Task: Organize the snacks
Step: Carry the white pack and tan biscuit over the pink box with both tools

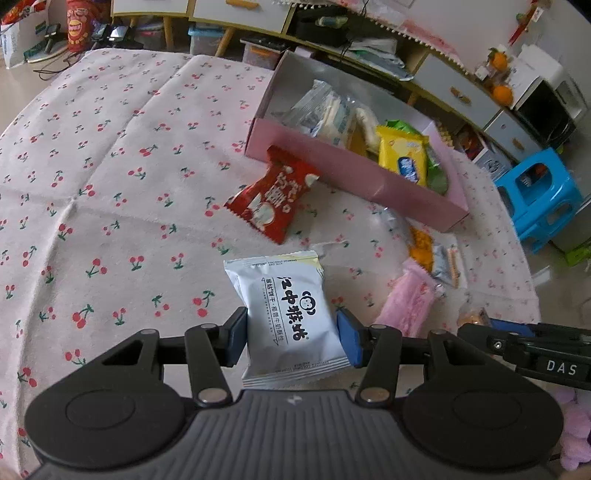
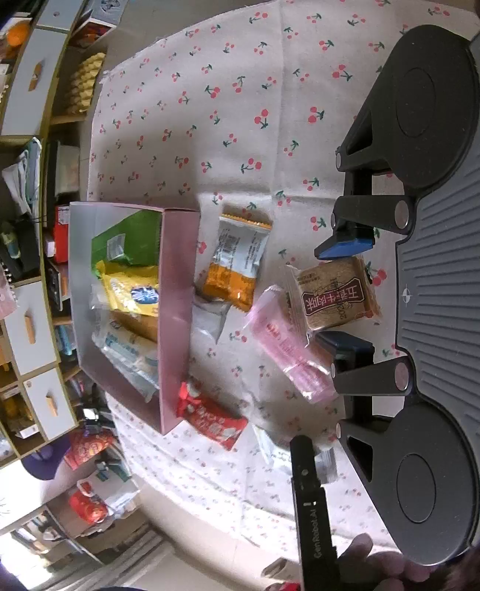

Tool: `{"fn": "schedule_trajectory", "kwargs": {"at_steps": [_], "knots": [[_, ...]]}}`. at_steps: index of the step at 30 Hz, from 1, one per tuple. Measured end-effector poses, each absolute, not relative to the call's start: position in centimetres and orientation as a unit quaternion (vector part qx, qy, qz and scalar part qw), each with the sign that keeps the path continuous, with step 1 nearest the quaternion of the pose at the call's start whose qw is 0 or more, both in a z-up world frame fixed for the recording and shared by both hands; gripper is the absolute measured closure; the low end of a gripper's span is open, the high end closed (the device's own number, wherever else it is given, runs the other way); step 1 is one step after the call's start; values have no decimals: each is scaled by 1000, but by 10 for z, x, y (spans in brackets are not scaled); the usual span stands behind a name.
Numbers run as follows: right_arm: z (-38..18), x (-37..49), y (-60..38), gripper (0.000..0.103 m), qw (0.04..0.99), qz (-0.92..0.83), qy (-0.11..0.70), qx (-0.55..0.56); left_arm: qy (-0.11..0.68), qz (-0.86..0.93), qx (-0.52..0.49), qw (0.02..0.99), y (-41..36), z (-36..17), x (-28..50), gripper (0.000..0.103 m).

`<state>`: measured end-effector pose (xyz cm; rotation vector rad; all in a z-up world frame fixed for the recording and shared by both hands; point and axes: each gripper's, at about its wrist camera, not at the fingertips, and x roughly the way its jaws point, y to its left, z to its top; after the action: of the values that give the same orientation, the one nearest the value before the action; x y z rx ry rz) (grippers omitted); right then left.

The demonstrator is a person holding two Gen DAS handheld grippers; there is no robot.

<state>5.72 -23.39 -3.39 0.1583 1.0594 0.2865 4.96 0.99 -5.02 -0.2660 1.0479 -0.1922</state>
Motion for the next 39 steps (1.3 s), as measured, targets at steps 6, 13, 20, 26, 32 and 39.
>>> {"fn": "schedule_trajectory", "kwargs": {"at_steps": [6,13,20,26,32,39], "knots": [[-24,61,-236,62,852,133,497,94,493,-111,-136,852,7,-39,54,55],[-12,72,-241,62,858,122,484,120,479,-119,-156,856,11,-25,65,55],[2,86,-243,62,866,120,461,153,450,-124,-177,866,13,-8,86,55],[9,104,-236,62,867,119,451,177,435,-117,-202,870,17,-2,107,55],[12,124,-234,62,868,111,433,219,434,-105,-229,865,20,-5,129,55],[15,155,-239,62,868,92,404,274,412,-85,-232,877,17,-10,160,55]]}}
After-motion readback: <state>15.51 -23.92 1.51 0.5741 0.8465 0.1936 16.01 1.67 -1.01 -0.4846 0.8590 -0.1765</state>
